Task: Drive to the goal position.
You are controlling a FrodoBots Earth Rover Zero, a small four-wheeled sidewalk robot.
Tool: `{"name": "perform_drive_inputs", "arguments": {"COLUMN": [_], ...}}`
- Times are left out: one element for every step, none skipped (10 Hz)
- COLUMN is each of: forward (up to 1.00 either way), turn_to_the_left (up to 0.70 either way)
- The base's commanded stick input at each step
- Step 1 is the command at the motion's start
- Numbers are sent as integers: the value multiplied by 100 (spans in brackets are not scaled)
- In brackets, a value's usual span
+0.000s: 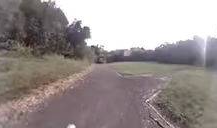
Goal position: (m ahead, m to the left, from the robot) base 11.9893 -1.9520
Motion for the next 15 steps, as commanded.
{"name": "perform_drive_inputs", "arguments": {"forward": [70,70,70,70,70,70,70,70,70,70,70,70,70,70,70], "turn_to_the_left": [2,2,2,2,2,2,2,2,2,2,2,2,2,2,2]}}
